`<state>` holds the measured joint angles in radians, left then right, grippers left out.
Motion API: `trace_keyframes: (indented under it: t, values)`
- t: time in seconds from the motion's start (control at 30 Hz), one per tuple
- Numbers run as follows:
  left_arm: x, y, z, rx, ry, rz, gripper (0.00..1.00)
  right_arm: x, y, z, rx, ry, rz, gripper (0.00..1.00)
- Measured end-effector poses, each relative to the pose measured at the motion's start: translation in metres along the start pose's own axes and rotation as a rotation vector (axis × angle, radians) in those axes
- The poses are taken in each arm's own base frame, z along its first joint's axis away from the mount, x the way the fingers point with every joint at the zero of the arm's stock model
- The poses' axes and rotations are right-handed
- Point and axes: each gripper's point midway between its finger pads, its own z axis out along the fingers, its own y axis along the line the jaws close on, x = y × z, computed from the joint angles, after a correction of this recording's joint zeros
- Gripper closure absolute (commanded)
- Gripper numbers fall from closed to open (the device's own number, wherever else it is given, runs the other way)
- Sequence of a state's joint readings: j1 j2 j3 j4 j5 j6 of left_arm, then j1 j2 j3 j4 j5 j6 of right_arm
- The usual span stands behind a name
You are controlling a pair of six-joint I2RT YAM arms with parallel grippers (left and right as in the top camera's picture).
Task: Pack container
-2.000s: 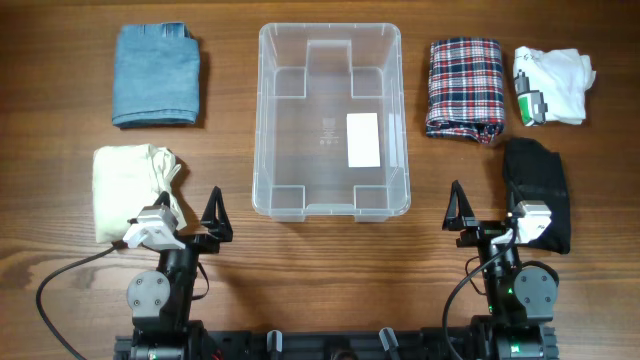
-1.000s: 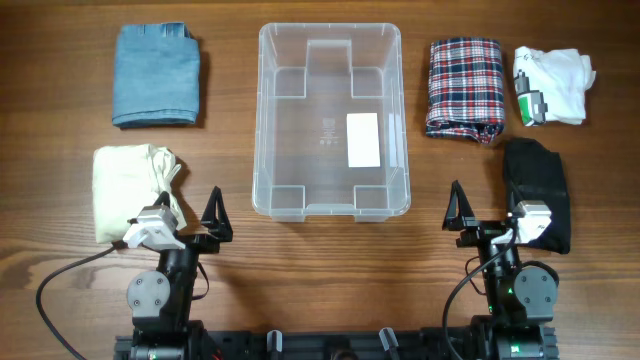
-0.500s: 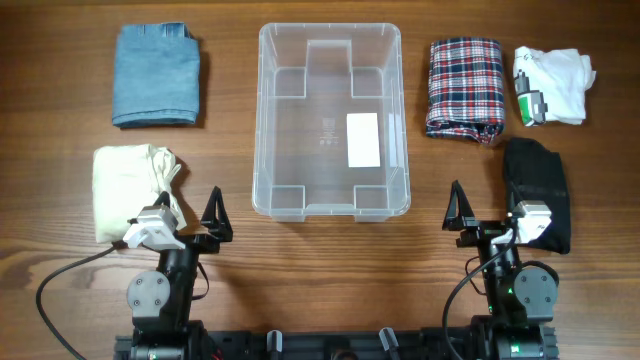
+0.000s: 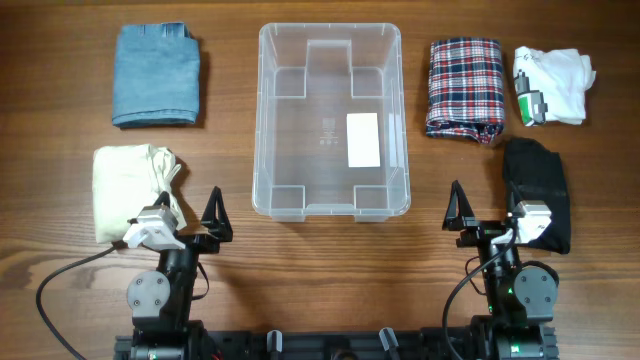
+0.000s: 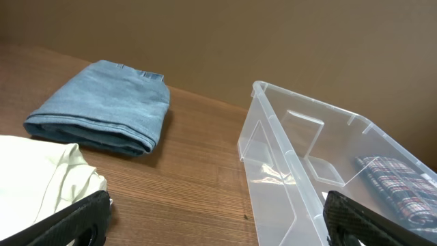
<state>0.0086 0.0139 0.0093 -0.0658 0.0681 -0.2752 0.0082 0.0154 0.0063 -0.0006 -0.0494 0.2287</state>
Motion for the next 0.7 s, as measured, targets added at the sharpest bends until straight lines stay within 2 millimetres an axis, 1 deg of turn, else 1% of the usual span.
trace_keyframes:
  t: [0.13, 0.2, 0.37, 0.5, 0.57, 0.63, 0.7]
  values:
    - [0.0, 0.0, 0.0, 0.0, 0.0, 0.0, 0.0, 0.0, 0.0, 0.0, -0.001, 0.0, 0.005, 0.0]
    - [0.0, 0.0, 0.0, 0.0, 0.0, 0.0, 0.0, 0.0, 0.001, 0.0, -0.003, 0.0, 0.047, 0.0]
    - [0.0, 0.0, 0.0, 0.0, 0.0, 0.0, 0.0, 0.0, 0.001, 0.0, -0.003, 0.001, 0.256, 0.0]
    - [0.0, 0.0, 0.0, 0.0, 0.0, 0.0, 0.0, 0.0, 0.001, 0.0, -0.003, 0.001, 0.484, 0.0]
    - [0.0, 0.0, 0.0, 0.0, 0.0, 0.0, 0.0, 0.0, 0.002, 0.0, -0.012, 0.004, 0.563, 0.0]
    - [0.0, 0.0, 0.0, 0.0, 0.0, 0.0, 0.0, -0.007, 0.01, 0.0, -0.06, -0.009, 0.612, 0.0]
    - [0.0, 0.0, 0.0, 0.0, 0.0, 0.0, 0.0, -0.021, 0.02, -0.002, -0.126, -0.045, 0.612, 0.0]
